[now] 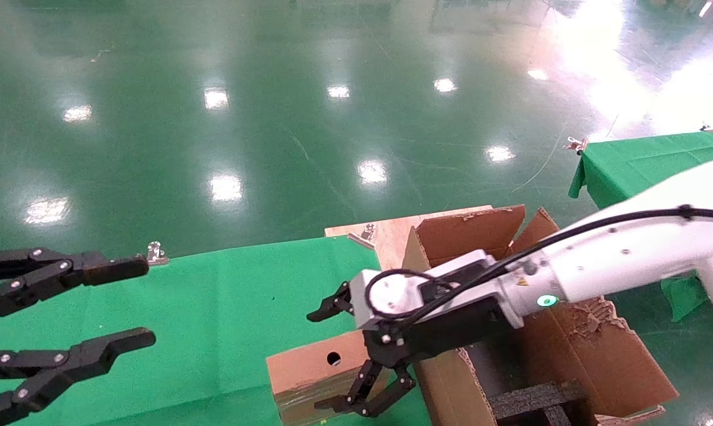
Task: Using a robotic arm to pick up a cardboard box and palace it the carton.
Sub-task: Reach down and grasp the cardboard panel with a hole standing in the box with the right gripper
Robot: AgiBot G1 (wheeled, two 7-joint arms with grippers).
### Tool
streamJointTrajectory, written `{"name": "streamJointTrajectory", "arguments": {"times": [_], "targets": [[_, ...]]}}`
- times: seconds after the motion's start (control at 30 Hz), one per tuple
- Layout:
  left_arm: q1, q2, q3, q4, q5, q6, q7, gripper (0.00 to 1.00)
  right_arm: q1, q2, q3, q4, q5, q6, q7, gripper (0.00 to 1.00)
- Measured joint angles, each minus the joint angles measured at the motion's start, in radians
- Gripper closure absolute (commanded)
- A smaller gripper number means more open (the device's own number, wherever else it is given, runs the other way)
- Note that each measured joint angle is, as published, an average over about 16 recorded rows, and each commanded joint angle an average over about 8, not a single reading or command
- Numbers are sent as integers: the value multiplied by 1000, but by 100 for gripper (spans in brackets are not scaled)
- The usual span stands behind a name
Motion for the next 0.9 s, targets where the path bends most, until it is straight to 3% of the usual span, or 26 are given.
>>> {"name": "streamJointTrajectory", "arguments": {"times": [0.37, 0.63, 0.7, 0.73, 0.9], "targets": [[0, 0, 1, 0, -1, 0, 0, 100, 119, -114, -137, -41, -227, -15, -60, 0], [0, -1, 1, 0, -1, -1, 1, 99, 181, -161, -213, -42, -326, -17, -94, 0], [0, -1, 2, 0, -1, -1, 1, 74, 189, -168, -225, -42, -337, -16, -98, 2], [0, -1, 2, 0, -1, -1, 1, 62, 193, -171, -230, -43, -341, -16, -100, 10], [0, -1, 2, 0, -1, -1, 1, 0, 201, -178, -246, -46, -349, -12, -105, 73]]}}
